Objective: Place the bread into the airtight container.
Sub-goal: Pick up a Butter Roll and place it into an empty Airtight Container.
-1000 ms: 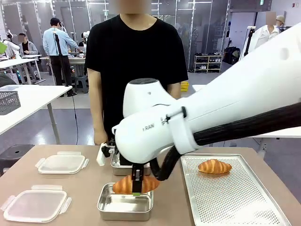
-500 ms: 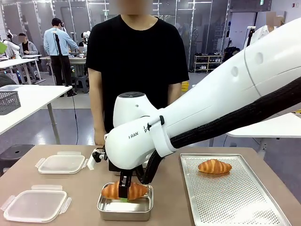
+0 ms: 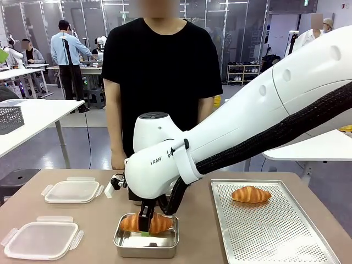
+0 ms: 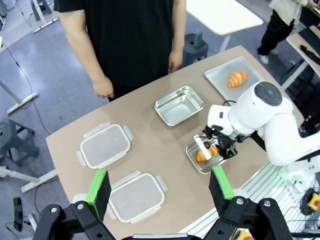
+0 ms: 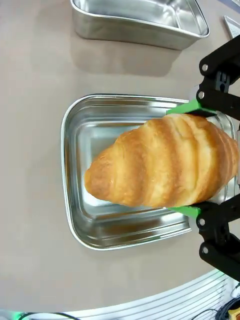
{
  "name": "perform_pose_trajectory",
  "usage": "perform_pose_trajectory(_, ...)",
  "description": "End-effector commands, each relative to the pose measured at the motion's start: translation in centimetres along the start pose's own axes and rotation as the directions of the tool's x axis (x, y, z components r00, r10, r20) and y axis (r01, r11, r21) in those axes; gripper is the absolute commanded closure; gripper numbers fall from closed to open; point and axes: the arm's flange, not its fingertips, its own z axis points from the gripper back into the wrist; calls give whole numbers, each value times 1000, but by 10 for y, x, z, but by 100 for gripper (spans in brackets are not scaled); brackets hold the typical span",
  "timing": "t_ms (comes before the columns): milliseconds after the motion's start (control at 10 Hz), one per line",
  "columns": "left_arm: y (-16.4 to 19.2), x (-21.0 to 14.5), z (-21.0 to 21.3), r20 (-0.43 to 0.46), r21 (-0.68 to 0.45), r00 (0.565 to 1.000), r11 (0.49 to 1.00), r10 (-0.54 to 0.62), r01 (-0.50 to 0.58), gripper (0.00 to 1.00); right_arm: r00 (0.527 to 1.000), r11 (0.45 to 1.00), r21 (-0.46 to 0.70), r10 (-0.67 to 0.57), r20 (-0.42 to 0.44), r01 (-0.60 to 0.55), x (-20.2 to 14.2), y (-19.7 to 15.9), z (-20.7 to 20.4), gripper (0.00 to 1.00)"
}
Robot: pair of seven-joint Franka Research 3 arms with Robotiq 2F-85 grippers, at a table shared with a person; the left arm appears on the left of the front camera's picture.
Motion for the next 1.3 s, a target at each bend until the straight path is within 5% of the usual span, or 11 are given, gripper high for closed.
perform_pose_trajectory(0,1,1,1,-3,-2,1000,1000,-8,8,0,1000,1000,-17,-24,-5,24,5,2,4,0)
perform_pose_trajectory(1200,1,1,1,-3,-2,1000,1000,-8,8,0,1000,1000,-3,0,6,0,3,0,5,0)
